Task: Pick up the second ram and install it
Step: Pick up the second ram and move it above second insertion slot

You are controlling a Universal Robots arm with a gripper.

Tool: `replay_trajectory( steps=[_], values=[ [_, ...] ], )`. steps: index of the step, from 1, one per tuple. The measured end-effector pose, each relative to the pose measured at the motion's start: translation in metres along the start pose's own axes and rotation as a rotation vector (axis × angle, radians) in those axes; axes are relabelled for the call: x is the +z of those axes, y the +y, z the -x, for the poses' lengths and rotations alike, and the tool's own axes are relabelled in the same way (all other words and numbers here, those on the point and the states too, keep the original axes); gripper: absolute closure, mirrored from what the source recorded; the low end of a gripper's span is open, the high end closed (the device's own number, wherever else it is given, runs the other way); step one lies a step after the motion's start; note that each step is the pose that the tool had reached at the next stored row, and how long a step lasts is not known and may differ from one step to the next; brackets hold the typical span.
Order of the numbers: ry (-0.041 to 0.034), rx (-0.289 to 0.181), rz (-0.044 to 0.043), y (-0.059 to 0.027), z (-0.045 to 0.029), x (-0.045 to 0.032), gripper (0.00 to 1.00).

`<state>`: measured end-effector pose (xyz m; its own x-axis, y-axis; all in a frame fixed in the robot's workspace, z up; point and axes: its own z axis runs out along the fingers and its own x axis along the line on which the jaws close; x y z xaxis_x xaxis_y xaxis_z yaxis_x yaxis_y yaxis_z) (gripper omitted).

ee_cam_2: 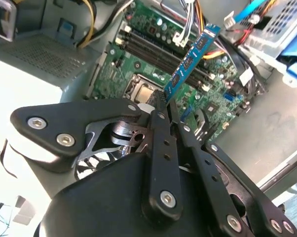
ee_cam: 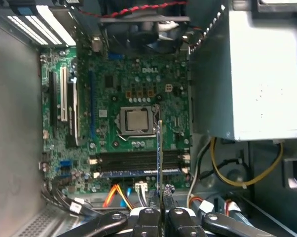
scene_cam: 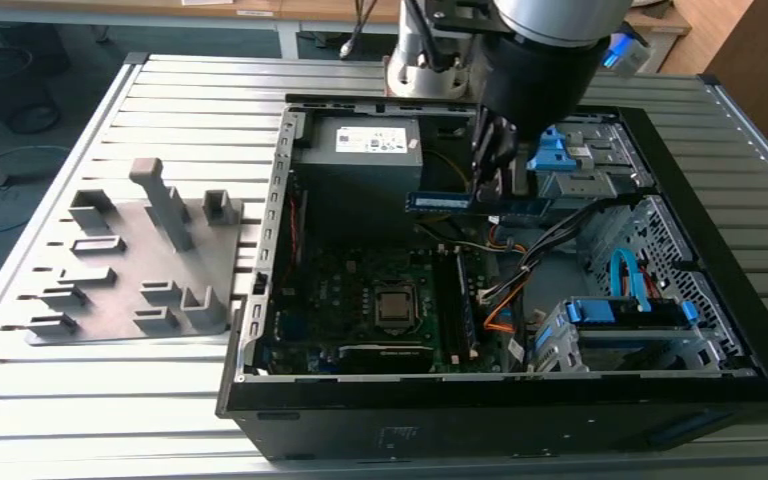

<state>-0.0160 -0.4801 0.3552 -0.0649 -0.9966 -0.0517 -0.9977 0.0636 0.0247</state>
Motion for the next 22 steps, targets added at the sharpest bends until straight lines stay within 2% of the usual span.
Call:
replay_trajectory(
  steps=[8, 22],
  values=[
    [0.0000, 0.000, 0.0000, 0.0089, -0.0103, 0.0091, 0.86],
    [-0.0001, 0.000, 0.0000, 0.0171, -0.0189, 0.0195, 0.86]
  ],
)
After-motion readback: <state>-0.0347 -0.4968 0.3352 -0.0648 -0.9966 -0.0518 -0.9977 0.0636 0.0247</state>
